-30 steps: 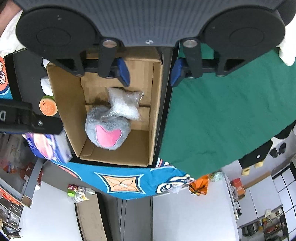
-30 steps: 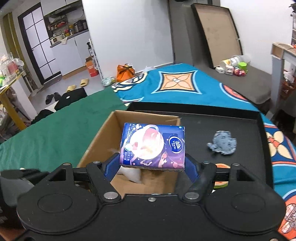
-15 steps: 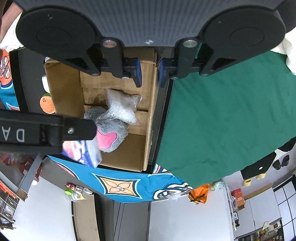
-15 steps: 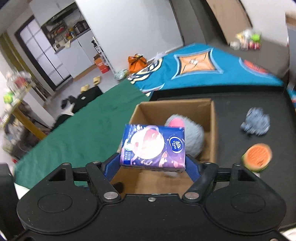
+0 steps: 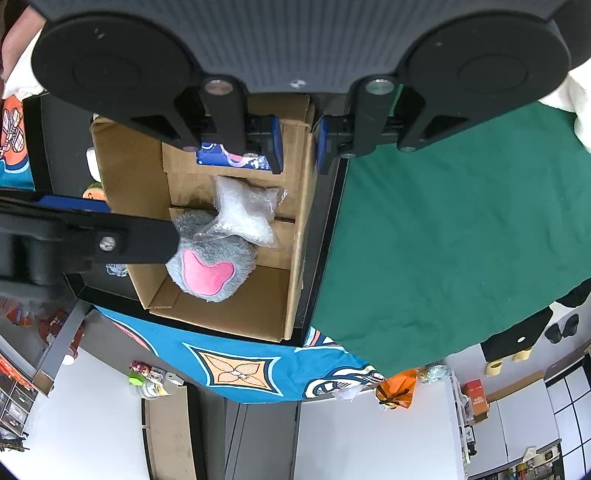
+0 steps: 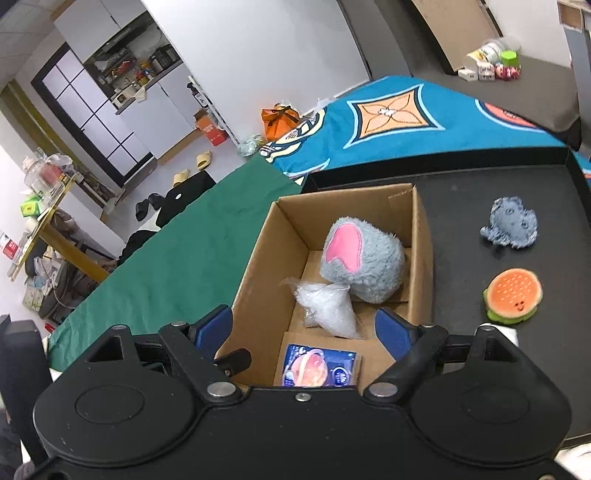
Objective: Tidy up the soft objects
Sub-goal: 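Lower the tissue pack into the box and open the right tool, then move the right tool to the white cloth roll and close on it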
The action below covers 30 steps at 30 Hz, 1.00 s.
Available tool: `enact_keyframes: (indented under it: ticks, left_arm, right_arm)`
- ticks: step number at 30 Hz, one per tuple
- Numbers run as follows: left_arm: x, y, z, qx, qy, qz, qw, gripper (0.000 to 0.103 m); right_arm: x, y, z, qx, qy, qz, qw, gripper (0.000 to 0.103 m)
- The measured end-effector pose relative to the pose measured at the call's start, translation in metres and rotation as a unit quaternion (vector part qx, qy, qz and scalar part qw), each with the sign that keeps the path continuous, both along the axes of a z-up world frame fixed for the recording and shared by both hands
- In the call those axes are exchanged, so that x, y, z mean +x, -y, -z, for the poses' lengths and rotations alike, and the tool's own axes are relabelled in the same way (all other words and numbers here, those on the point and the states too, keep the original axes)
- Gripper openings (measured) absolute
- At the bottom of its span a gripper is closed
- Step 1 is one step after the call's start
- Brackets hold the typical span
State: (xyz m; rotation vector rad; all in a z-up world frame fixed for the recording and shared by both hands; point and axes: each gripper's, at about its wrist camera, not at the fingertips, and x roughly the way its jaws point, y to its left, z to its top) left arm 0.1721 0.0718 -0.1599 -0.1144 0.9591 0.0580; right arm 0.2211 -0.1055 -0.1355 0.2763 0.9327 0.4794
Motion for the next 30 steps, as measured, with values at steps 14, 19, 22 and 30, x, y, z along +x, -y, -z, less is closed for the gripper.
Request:
enact_keyframes:
  ticks: [14,19,22,30]
  left_arm:
    - [-0.001,0.015,-0.003,0.046,0.004,0.015,0.9988,0.025]
    - [-0.001,0.018,-0.004,0.06,0.007,0.008,0.9982,0.038]
    - [-0.001,0.022,-0.005,0.074,0.011,0.011,0.9972,0.049]
    - [-0.002,0.037,-0.004,0.121,0.015,0.027,0.9922,0.068]
  right_arm:
    - [-0.003,0.058,0.005,0.006,0.002,0.034,0.999,0.084]
    - [-0.004,0.08,0.014,0.01,-0.006,0.047,0.999,0.084]
    - [-0.005,0.09,0.022,0.01,-0.011,0.053,0.998,0.084]
    - [-0.009,0.112,0.044,0.017,-0.024,0.065,0.997,0.084]
